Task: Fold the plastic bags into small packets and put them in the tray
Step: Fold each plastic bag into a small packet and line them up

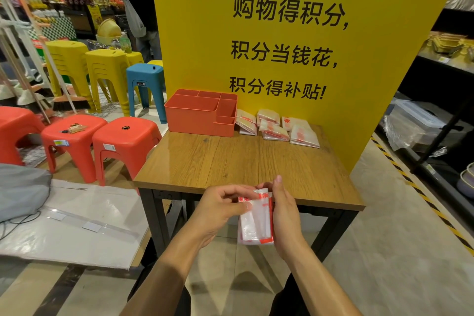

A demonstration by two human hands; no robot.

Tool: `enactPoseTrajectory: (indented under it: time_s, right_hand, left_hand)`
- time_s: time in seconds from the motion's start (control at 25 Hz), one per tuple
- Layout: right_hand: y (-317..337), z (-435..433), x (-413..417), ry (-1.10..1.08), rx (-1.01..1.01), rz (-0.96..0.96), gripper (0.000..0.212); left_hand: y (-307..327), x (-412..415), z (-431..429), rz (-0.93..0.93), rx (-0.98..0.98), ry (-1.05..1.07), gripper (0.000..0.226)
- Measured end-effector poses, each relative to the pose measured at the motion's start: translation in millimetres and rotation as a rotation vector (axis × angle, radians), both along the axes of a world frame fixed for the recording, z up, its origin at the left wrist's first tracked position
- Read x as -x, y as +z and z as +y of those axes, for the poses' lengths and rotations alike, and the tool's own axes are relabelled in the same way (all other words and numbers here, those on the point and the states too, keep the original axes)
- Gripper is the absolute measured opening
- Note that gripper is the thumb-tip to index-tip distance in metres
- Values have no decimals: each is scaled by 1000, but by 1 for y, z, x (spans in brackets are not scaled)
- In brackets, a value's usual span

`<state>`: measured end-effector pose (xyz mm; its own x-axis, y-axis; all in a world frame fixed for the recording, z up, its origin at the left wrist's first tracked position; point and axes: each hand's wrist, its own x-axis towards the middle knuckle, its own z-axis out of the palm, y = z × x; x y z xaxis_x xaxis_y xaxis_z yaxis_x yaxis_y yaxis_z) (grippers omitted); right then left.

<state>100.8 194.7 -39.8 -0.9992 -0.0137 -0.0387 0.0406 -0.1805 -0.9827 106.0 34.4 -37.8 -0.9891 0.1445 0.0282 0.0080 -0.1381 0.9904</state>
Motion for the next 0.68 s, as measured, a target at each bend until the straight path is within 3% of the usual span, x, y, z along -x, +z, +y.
enactPoseTrajectory:
  time_s: [0.16,0.24,0.32,0.48,0.68]
  right_hand:
    - [3,0,-3,74,-204,26,41]
    - [1,0,-1,60,-324,72,43]
    - [0,-1,0,45,-404,114,41]
    - [-3,-5,3,44,-376,124,33]
    - [-7,-1,18,6,-458,148,26]
  left_hand:
    - [-4,5,2,-12,-37,94,39]
    - [-6,5,9,-113,-62,176,30]
    - [-7,5,16,-199,5,187,24]
    - [-16,15,25,-199,181,192,45]
    - [-18,25,30,-100,257,233,16]
